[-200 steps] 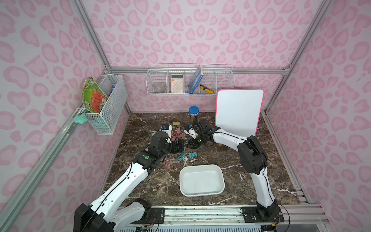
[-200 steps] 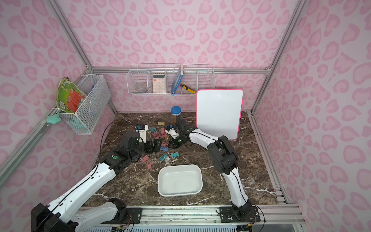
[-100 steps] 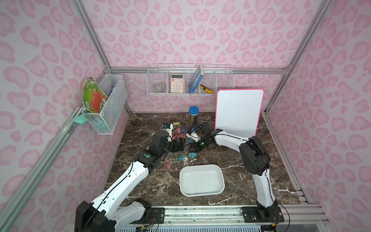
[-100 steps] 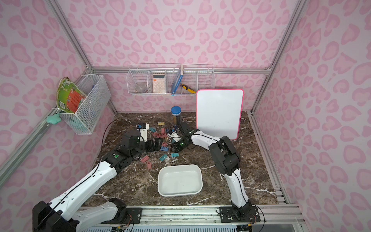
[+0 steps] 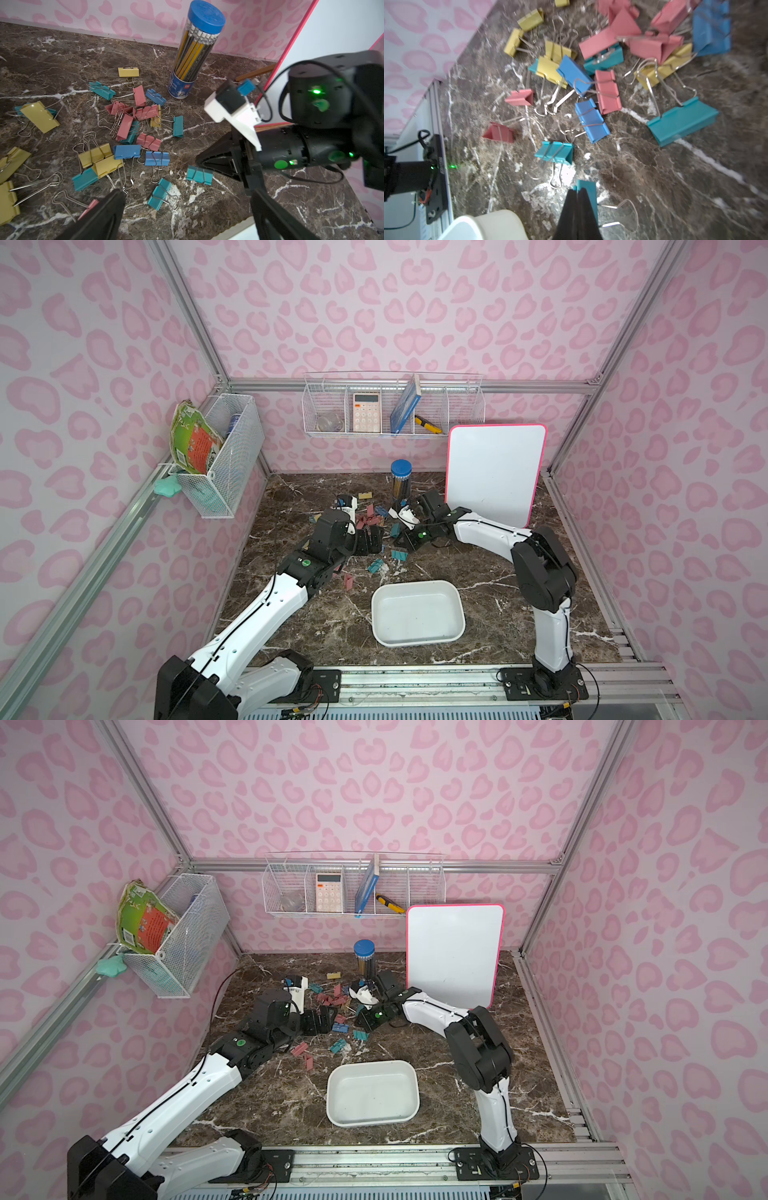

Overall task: Put the binder clips in the storage box
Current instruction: Pick up the binder clip at the center of the board, then place the binder clip in the storage box.

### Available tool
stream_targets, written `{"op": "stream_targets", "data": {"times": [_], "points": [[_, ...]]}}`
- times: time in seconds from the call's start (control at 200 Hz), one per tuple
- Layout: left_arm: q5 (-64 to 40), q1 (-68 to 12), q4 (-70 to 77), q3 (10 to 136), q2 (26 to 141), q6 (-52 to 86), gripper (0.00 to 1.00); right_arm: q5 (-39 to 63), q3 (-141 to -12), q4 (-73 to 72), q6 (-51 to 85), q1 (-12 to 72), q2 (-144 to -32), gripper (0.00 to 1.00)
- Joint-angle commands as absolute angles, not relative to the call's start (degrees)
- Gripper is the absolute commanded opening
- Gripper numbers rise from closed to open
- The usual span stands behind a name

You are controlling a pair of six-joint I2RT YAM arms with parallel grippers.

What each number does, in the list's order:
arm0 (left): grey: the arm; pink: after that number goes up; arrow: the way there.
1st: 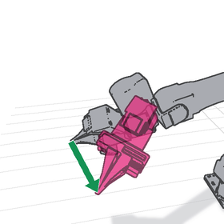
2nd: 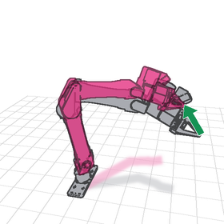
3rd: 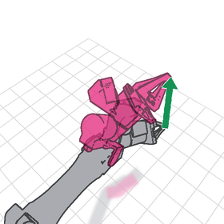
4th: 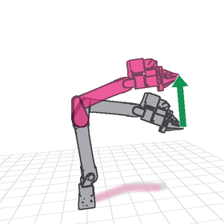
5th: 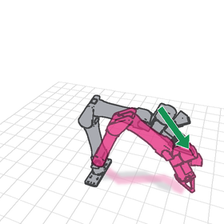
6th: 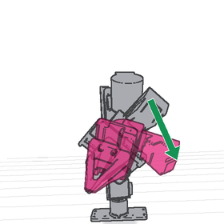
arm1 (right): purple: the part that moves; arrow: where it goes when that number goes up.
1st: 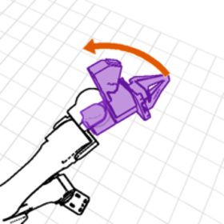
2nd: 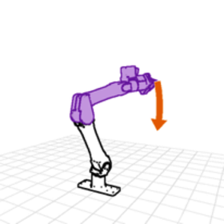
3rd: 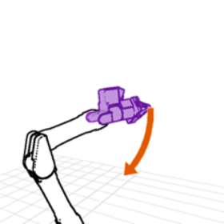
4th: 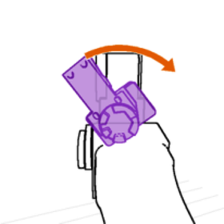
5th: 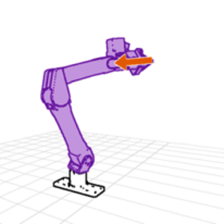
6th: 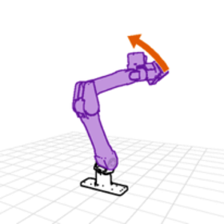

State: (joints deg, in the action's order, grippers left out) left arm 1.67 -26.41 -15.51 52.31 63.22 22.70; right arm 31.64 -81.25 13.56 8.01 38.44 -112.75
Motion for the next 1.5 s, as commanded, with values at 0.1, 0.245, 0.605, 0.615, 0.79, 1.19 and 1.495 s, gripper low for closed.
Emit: {"op": "stream_targets", "data": {"times": [0.1,0.245,0.605,0.615,0.79,1.19,1.495], "points": [[10.27,-26.32,-20.08,54.98,62.25,27.91,0.99,14.22,-53.25,-21.14,46.46,42.85,-85.74,0.0],[19.59,-26.1,-25.41,56.81,61.15,33.27,0.98,-24.64,-29.88,-38.41,63.83,63.19,-67.82,0.0],[15.16,-25.49,-28.8,58.34,61.72,31.56,0.98,-18.85,-33.79,-29.5,89.23,66.95,-84.01,0.0],[14.95,-25.49,-29.0,58.49,61.88,31.38,0.99,-18.8,-33.93,-29.7,89.41,67.1,-84.48,0.0],[13.88,-25.32,-30.45,60.09,64.92,27.76,0.88,-17.69,-33.59,-34.25,93.08,67.77,-90.51,0.0],[4.09,-26.47,-41.83,70.04,83.83,15.93,0.74,-20.19,-35.82,-34.13,88.66,70.03,-87.76,0.62],[15.53,-35.53,-45.66,77.48,99.79,13.7,0.69,-28.81,-29.21,-16.75,69.98,61.09,-60.82,0.84]]}}
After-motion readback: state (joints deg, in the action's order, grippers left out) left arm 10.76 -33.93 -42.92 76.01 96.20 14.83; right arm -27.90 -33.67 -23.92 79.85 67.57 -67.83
